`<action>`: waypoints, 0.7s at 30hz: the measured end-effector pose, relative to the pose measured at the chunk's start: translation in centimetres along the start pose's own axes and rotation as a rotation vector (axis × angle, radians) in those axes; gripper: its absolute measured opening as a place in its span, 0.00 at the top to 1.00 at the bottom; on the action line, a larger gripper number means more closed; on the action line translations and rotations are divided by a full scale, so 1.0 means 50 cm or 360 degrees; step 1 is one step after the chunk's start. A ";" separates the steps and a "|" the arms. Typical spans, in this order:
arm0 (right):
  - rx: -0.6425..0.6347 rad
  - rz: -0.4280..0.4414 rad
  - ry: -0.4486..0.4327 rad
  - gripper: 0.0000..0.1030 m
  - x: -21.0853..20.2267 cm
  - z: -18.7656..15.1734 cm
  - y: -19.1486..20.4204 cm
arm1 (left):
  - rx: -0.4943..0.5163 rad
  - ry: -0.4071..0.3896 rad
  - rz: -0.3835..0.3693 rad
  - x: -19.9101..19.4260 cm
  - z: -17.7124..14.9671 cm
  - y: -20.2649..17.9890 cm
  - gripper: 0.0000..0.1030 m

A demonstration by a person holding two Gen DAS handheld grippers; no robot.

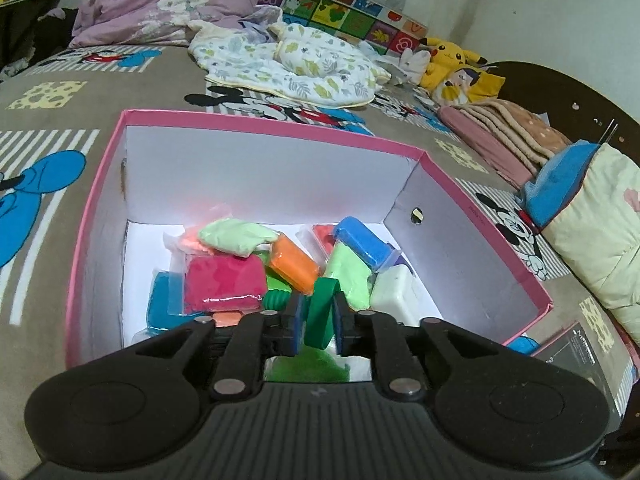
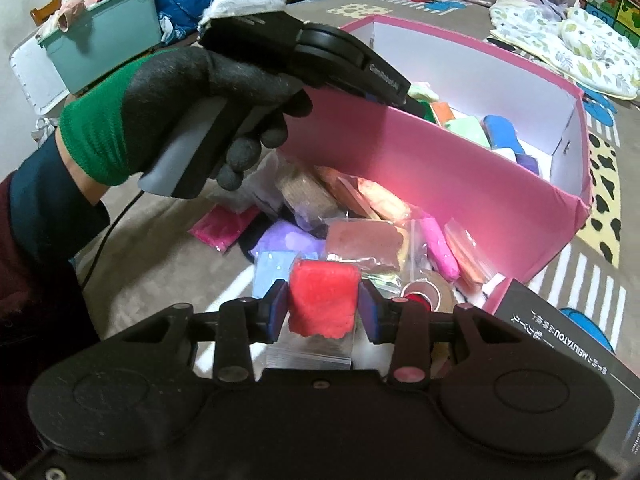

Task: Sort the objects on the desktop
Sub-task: 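Release green packet from left tool into box while right tool grasps red packet, then withdraw the left tool while the right tool carries the red packet over the pink box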

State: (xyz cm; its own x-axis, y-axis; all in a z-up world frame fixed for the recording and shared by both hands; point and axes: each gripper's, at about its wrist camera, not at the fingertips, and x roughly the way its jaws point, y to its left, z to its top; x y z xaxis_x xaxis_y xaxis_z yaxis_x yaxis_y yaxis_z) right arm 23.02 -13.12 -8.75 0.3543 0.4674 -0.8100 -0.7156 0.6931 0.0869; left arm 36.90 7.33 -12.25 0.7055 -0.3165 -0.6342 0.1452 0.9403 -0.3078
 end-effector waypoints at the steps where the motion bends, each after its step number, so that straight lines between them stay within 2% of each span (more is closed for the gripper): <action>1: 0.0000 -0.0004 0.0002 0.63 -0.001 0.000 -0.001 | 0.0007 0.0002 0.0011 0.001 -0.002 -0.002 0.61; 2: 0.0001 -0.0008 0.0003 0.63 -0.002 0.000 -0.001 | 0.0009 -0.0001 0.0017 0.000 -0.004 -0.004 0.40; 3: 0.0002 -0.0012 0.0005 0.63 -0.003 0.000 -0.002 | 0.0001 -0.0009 0.0021 -0.001 -0.006 -0.004 0.36; 21: 0.0019 -0.0093 -0.0085 0.63 -0.044 0.015 -0.017 | 0.0066 -0.0171 0.0117 -0.066 -0.022 -0.038 0.36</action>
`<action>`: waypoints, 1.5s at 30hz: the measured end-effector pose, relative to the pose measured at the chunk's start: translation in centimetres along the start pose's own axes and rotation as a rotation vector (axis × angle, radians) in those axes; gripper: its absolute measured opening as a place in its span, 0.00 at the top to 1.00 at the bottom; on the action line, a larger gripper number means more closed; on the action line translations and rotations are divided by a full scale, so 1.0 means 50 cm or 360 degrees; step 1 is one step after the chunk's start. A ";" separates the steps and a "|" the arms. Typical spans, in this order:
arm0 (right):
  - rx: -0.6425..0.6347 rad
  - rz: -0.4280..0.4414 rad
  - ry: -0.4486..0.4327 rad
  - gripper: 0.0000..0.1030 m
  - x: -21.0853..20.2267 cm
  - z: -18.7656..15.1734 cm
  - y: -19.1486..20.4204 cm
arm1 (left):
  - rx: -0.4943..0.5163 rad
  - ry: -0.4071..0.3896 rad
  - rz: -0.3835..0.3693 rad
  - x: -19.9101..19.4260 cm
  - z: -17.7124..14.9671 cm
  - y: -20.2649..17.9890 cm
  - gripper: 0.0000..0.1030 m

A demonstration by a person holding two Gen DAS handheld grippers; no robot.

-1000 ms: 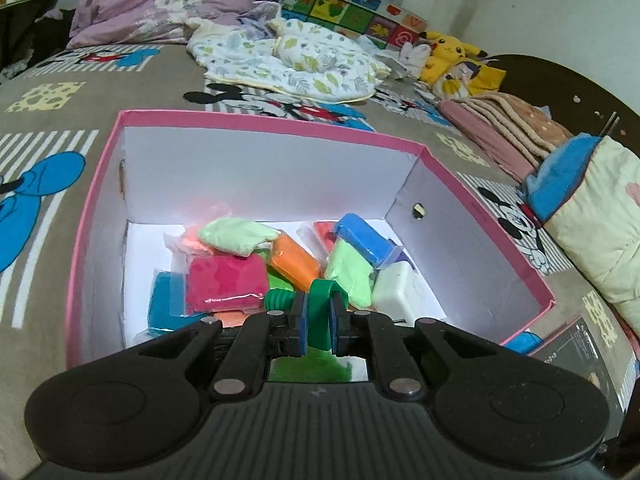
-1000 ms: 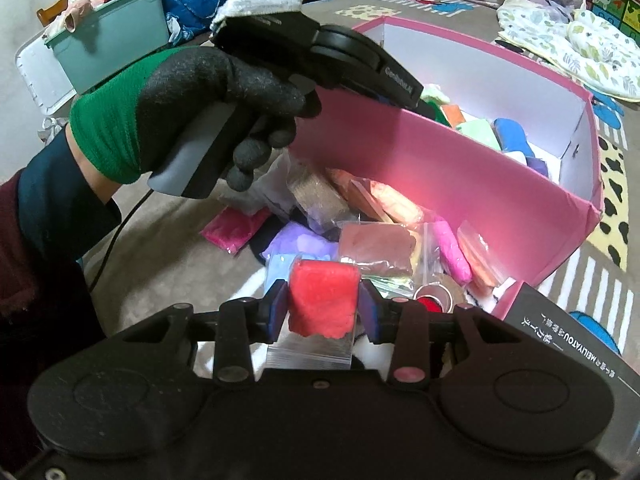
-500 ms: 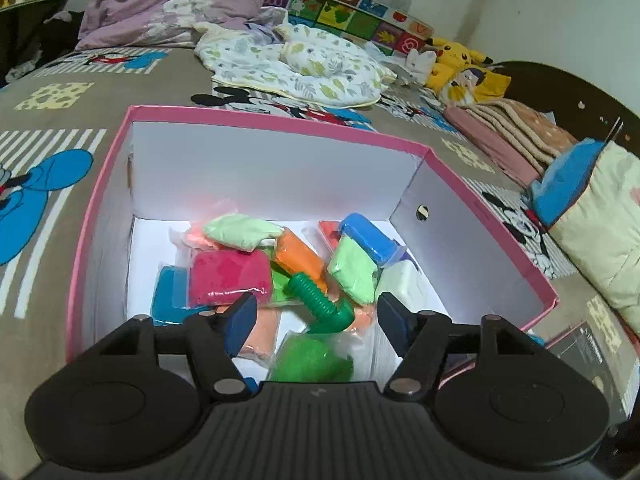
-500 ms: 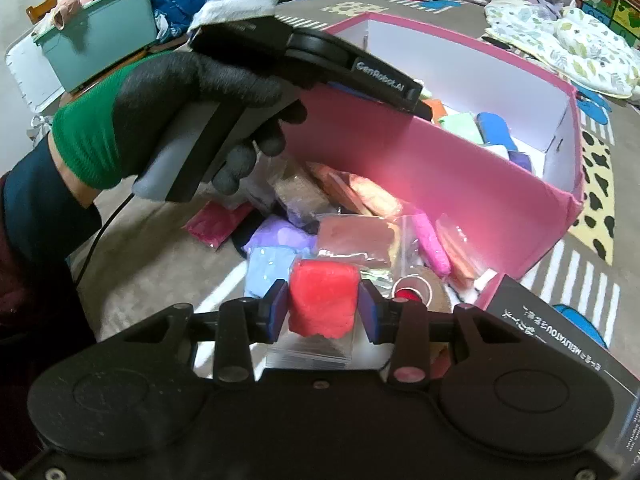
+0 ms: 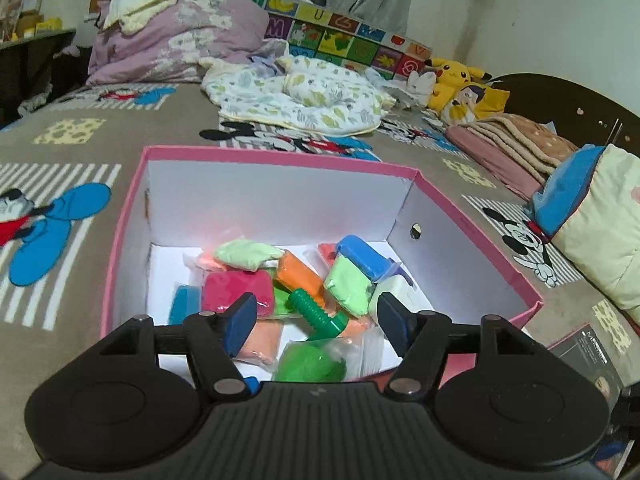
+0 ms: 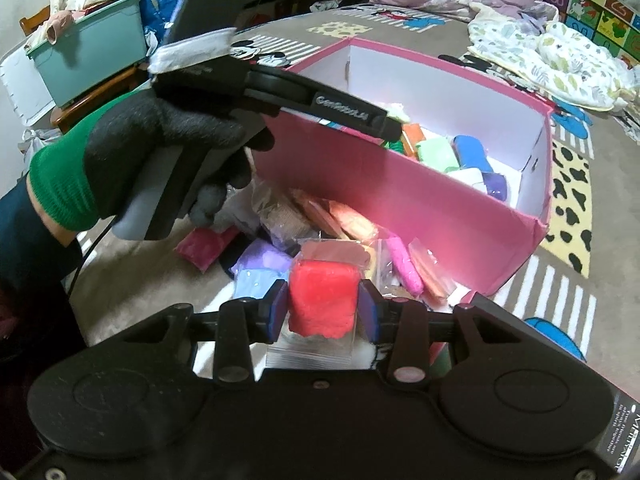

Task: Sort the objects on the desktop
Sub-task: 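Withdraw the left tool while the right tool carries the red packet over the pink box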

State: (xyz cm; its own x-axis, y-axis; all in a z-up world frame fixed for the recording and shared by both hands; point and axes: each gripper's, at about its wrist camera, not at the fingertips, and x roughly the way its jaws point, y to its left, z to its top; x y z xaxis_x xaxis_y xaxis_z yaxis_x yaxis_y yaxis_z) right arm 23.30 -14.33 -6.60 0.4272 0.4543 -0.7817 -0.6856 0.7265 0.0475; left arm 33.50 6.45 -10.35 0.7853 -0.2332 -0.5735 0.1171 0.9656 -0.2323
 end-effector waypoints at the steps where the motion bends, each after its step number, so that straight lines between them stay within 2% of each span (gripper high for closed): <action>1: 0.0002 -0.0004 -0.0004 0.63 -0.002 0.001 -0.001 | 0.0005 -0.0011 0.0007 -0.007 -0.001 -0.001 0.36; 10: -0.0005 -0.0058 -0.0035 0.63 -0.022 0.007 0.005 | 0.0029 -0.0103 0.0044 -0.081 -0.023 -0.015 0.36; 21: 0.0026 -0.0122 -0.0162 0.64 -0.071 0.038 0.000 | 0.0053 -0.0206 0.0082 -0.195 -0.075 -0.034 0.36; 31: 0.0050 -0.0159 -0.0247 0.64 -0.089 0.071 -0.006 | 0.0025 -0.0149 0.0124 -0.273 -0.174 -0.034 0.36; 40: 0.0049 -0.0169 -0.0278 0.63 -0.079 0.098 0.001 | -0.0062 0.0027 0.0267 -0.299 -0.253 0.020 0.36; 45: 0.0046 -0.0180 -0.0283 0.64 -0.065 0.118 0.008 | -0.0040 0.0034 0.0321 -0.303 -0.273 0.041 0.36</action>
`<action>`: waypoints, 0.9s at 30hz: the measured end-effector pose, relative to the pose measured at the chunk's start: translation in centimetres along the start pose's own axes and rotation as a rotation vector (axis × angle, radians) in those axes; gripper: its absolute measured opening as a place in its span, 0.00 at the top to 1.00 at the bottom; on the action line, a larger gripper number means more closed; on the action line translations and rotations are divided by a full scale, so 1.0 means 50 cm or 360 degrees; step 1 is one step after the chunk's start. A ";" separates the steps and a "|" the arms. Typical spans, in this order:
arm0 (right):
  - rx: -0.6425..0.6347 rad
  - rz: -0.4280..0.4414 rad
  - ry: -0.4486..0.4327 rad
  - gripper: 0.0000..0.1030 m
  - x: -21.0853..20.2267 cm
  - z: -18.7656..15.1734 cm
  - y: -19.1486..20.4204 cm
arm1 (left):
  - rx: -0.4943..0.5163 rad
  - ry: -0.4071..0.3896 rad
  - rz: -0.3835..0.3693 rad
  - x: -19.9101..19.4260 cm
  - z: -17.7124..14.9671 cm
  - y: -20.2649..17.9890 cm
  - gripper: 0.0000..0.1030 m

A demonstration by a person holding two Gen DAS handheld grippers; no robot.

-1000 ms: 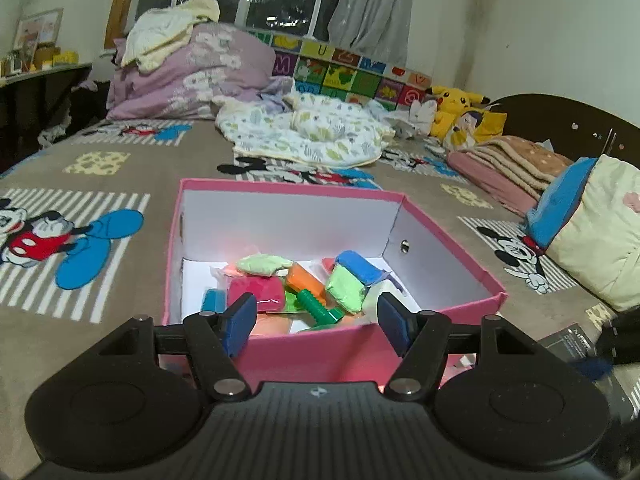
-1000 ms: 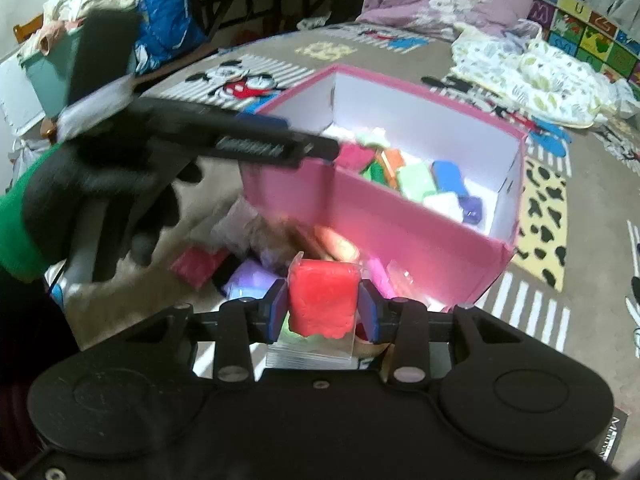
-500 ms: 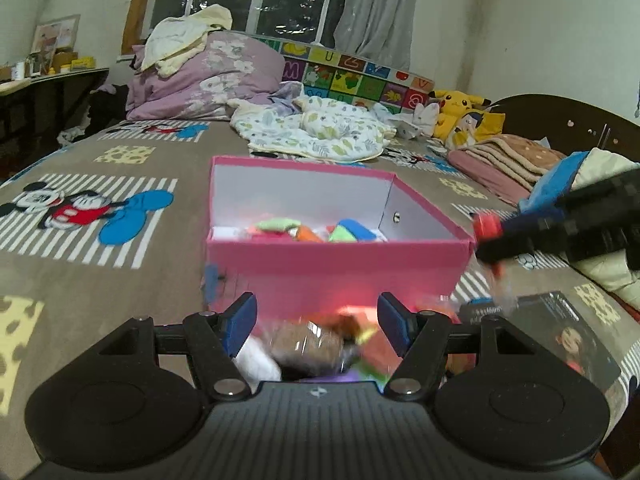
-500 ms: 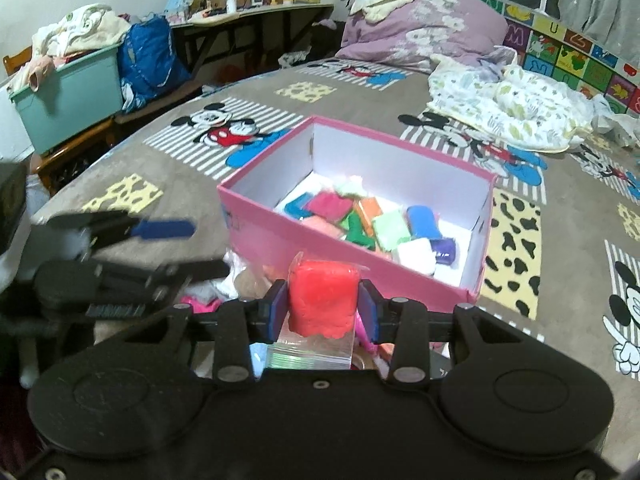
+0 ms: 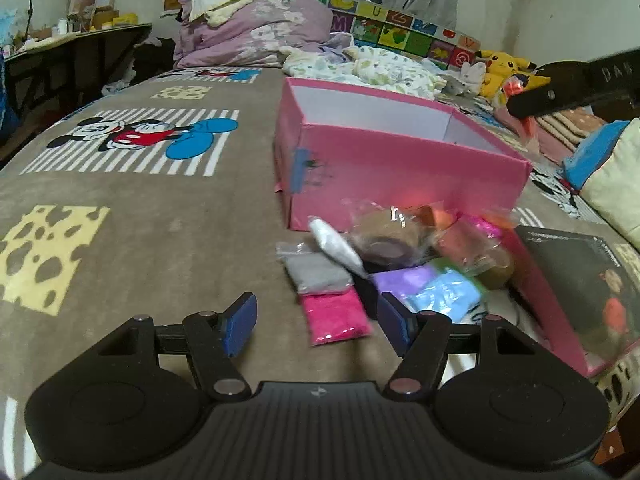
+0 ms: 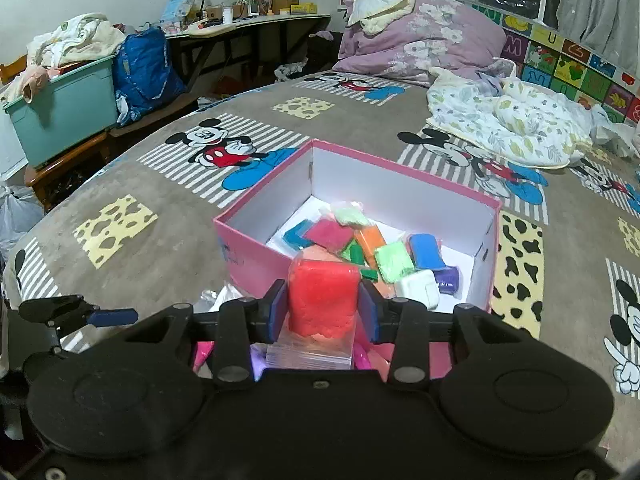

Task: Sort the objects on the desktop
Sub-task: 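Withdraw the left tool while the right tool carries the red packet over the pink box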

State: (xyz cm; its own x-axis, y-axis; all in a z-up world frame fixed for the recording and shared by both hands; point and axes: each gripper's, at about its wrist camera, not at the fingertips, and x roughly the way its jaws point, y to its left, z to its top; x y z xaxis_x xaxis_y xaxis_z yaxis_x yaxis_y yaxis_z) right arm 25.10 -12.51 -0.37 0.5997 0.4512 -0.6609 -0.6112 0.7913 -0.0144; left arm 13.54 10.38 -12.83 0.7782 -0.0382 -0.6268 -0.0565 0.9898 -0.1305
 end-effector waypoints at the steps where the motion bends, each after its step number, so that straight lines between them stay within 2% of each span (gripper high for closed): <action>1: 0.0000 -0.0003 -0.0002 0.63 0.004 0.004 0.002 | 0.0004 0.0001 0.0010 0.001 -0.002 0.003 0.36; 15: 0.0099 -0.0070 -0.0025 0.63 0.087 0.062 -0.010 | 0.0112 -0.0020 -0.0008 0.014 -0.024 0.002 0.36; 21: 0.0175 -0.0084 -0.0009 0.63 0.127 0.074 -0.026 | 0.0157 -0.0071 -0.0008 0.015 -0.026 -0.005 0.36; 27: 0.0233 -0.0116 0.0022 0.63 0.167 0.080 -0.048 | 0.0128 -0.0140 -0.0046 0.014 -0.014 -0.012 0.36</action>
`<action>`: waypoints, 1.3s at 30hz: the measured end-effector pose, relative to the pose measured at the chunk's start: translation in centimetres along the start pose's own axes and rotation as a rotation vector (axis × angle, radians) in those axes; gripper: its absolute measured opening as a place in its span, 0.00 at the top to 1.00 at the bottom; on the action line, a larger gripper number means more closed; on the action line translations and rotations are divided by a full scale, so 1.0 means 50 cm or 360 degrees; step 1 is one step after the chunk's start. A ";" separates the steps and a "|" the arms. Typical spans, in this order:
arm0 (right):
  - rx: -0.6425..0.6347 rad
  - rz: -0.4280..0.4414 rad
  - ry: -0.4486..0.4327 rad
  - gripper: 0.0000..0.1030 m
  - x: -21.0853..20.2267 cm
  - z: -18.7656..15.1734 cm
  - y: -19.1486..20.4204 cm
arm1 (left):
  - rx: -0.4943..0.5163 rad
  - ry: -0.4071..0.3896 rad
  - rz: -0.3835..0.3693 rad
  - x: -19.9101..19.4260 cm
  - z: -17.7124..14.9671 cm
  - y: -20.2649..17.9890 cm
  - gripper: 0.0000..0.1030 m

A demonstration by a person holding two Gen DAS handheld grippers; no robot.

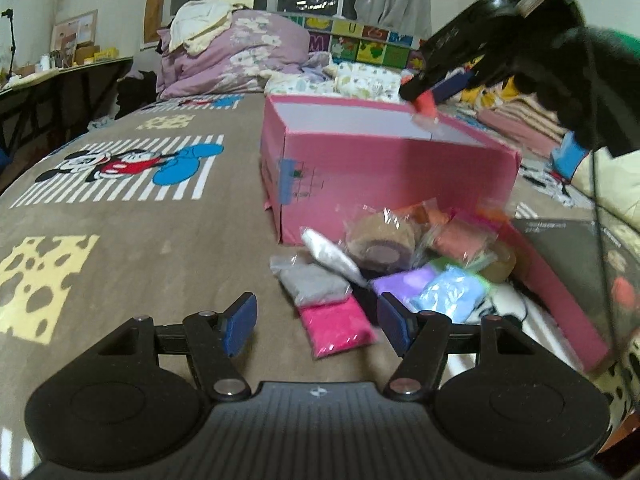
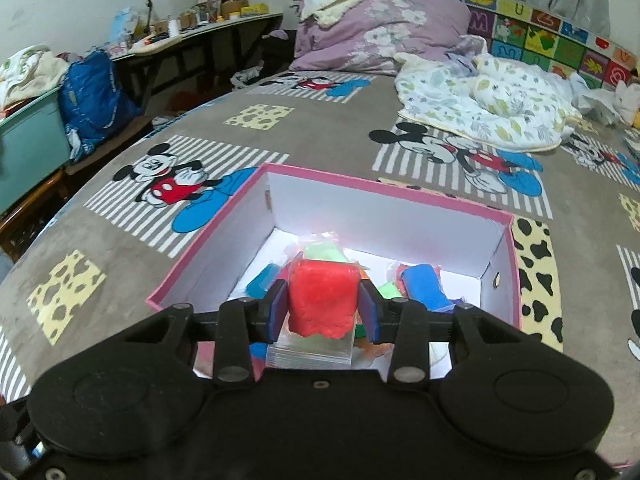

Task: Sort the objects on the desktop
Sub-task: 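Withdraw the left tool while the right tool carries the red packet over the pink box, then lower the red clay packet into the pink box and open the right tool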

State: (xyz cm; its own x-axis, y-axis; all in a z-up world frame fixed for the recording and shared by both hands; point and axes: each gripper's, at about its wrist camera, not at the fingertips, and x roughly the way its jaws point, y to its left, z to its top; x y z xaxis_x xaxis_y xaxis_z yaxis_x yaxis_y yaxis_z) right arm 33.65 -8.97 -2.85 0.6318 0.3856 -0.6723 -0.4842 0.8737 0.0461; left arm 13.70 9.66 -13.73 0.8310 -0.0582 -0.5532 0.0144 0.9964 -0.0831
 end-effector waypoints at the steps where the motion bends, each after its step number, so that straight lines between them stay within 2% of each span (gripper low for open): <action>1: 0.0005 -0.0010 0.0009 0.63 0.008 0.002 -0.003 | -0.0008 -0.0007 -0.0005 0.001 0.003 -0.001 0.36; 12: 0.0054 -0.0100 0.0162 0.63 0.097 0.000 -0.048 | -0.0052 -0.0008 -0.0063 0.025 0.019 -0.023 0.36; 27: 0.0006 -0.0168 0.0331 0.63 0.179 -0.009 -0.058 | -0.0097 0.0012 -0.0100 0.051 0.029 -0.028 0.36; 30: 0.0021 -0.0188 0.0330 0.60 0.183 -0.006 -0.059 | -0.0092 0.0026 -0.0098 0.055 0.027 -0.027 0.36; 34: 0.0037 -0.0188 0.0301 0.45 0.174 -0.005 -0.059 | -0.0080 0.0036 -0.0096 0.054 0.023 -0.024 0.36; 39: 0.0043 -0.0195 0.0261 0.40 0.154 -0.002 -0.059 | -0.0074 0.0036 -0.0092 0.048 0.021 -0.020 0.36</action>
State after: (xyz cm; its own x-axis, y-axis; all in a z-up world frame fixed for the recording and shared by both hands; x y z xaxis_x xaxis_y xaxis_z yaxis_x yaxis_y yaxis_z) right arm 39.88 -8.64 -8.23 0.5768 0.2247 -0.7854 -0.3920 0.9196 -0.0248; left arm 16.26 8.58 -14.07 0.8166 -0.1173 -0.5652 0.0356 0.9875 -0.1536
